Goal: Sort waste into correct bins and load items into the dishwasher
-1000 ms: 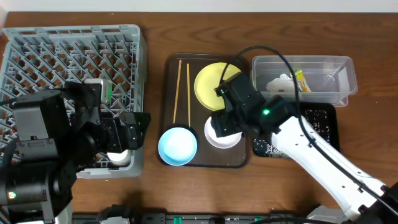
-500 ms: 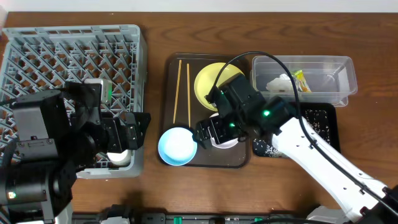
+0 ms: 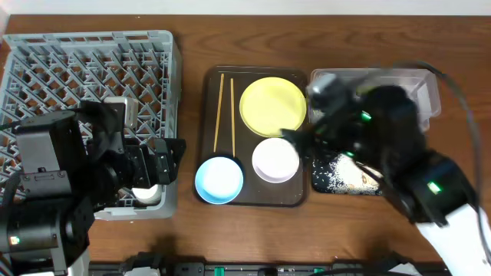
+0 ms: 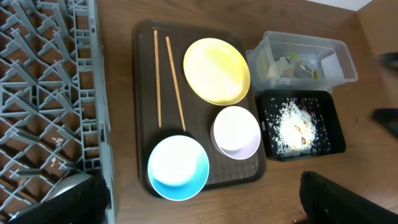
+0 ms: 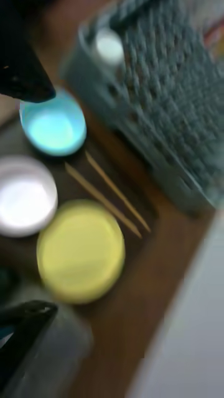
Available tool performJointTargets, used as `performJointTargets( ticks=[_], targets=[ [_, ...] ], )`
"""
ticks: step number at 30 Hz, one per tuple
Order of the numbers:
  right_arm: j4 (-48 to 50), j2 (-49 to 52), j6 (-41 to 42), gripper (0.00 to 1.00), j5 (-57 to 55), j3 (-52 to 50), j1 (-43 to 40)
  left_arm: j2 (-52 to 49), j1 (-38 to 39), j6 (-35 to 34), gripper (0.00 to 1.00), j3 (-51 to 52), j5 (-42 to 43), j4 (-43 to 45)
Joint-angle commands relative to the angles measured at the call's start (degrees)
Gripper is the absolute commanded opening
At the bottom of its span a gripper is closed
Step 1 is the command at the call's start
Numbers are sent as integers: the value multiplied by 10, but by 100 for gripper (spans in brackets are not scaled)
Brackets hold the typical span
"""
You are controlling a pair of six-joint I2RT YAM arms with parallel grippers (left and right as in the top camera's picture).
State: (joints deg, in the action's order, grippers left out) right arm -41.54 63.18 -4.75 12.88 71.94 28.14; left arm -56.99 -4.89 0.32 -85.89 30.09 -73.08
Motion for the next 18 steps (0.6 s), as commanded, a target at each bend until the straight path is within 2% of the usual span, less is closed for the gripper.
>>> performJointTargets(
  ticks=[1, 5, 11, 18],
  targets=[
    [0, -49, -69, 99, -127, -17, -23, 1, -3, 12, 98, -11, 8, 0],
    [34, -121, -52, 99, -118, -90, -69, 1, -3, 12, 98, -11, 8, 0],
    [165, -248, -21, 99, -86, -281, -163, 1, -3, 12, 98, -11, 8, 0],
    [289, -398, -13, 99, -83, -476, -212, 1, -3, 12, 98, -11, 8, 0]
  ],
)
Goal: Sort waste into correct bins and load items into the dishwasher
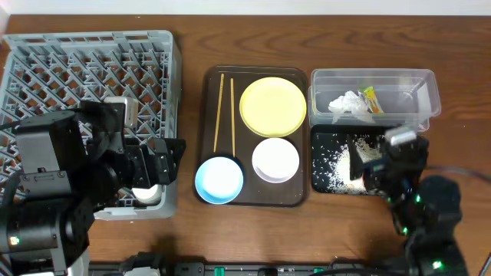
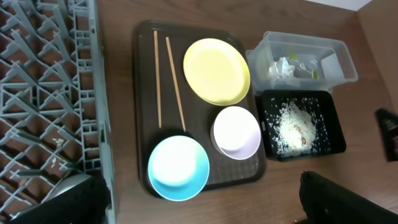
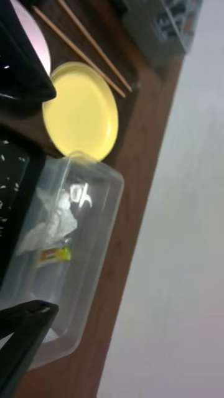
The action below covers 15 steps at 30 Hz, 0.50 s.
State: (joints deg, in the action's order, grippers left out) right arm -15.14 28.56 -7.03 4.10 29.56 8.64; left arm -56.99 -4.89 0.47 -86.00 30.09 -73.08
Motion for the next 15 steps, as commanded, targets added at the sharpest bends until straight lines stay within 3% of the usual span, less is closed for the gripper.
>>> performJointTargets(
  ticks=[1, 9, 15],
  targets=[
    [37, -73, 10, 99, 4, -75, -21, 1, -3, 10, 98, -10, 8, 0],
    [85, -224, 10, 99, 4, -219, -35, 1, -3, 10, 98, -10, 8, 0],
    [132, -282, 10, 99, 5, -293, -34, 1, -3, 10, 98, -10, 8, 0]
  ],
)
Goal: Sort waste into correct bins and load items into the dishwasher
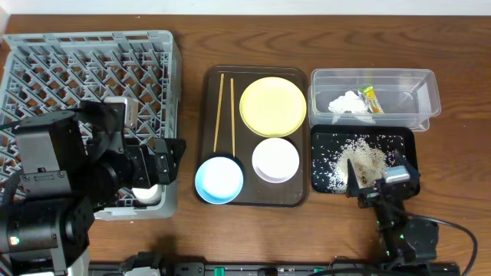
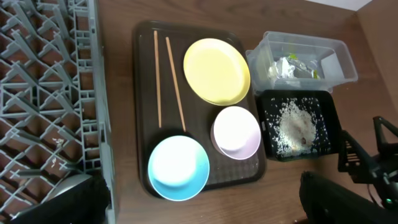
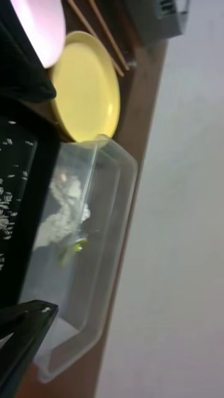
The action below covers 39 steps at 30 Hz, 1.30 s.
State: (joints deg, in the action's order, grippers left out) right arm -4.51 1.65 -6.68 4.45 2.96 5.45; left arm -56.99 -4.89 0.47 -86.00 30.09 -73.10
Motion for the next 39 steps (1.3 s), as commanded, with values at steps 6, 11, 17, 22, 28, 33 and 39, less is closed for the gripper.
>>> performJointTargets(
  ticks=[6, 11, 17, 22, 28, 33, 39],
  targets=[
    [15, -14, 6, 99, 1, -27, -1, 1, -3, 10, 98, -10, 8, 0],
    [6, -14, 7, 99, 1, -26, -1, 1, -3, 10, 98, -10, 8, 0],
    [6, -14, 6, 99, 1, -26, -1, 1, -3, 10, 98, -10, 8, 0],
    [6, -14, 6, 99, 1, -26, -1, 1, -3, 10, 98, -10, 8, 0],
    [6, -14, 7, 99, 1, -26, -1, 1, -3, -2, 98, -10, 16, 0],
    [6, -14, 6, 99, 1, -26, -1, -4, 3, -33, 98, -2, 45, 40],
    [6, -14, 6, 99, 1, -26, -1, -85, 102, -38, 98, 24, 38, 55]
  ],
)
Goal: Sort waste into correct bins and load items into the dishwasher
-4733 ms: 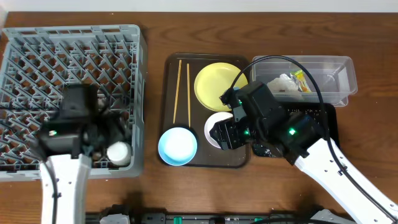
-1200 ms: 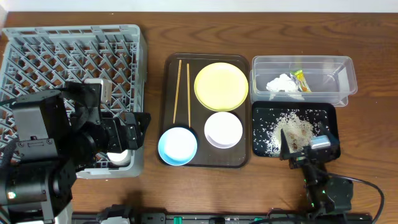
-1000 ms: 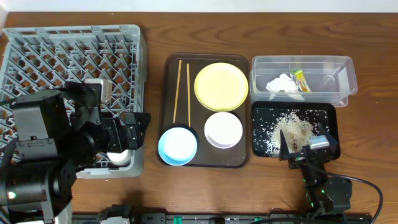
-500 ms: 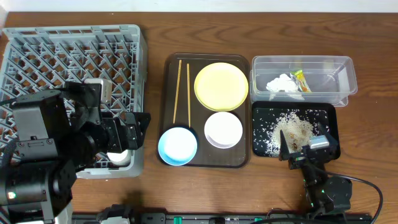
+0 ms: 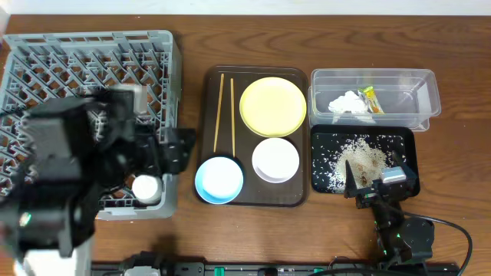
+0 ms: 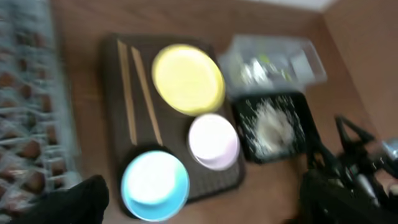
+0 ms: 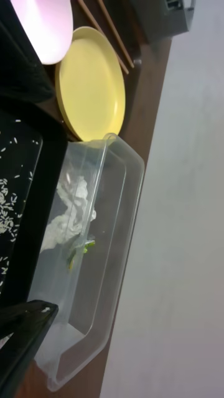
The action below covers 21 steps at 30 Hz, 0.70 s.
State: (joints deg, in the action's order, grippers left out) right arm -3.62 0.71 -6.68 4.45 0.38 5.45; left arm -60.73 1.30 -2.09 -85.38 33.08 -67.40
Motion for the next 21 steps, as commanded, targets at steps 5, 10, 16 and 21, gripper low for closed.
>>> performJointTargets(
  ticks=[5, 10, 16, 21],
  targets=[
    [-3, -4, 6, 99, 1, -1, -1, -134, 106, -38, 98, 19, 10, 25],
    [-3, -4, 6, 99, 1, -1, -1, -228, 160, -69, 99, 19, -31, 52],
    [-3, -4, 6, 99, 1, -1, -1, -342, 258, -93, 88, 19, -212, 55],
    [-3, -4, 7, 99, 1, -1, -1, -409, 296, -141, 82, 19, -315, 73]
  ],
)
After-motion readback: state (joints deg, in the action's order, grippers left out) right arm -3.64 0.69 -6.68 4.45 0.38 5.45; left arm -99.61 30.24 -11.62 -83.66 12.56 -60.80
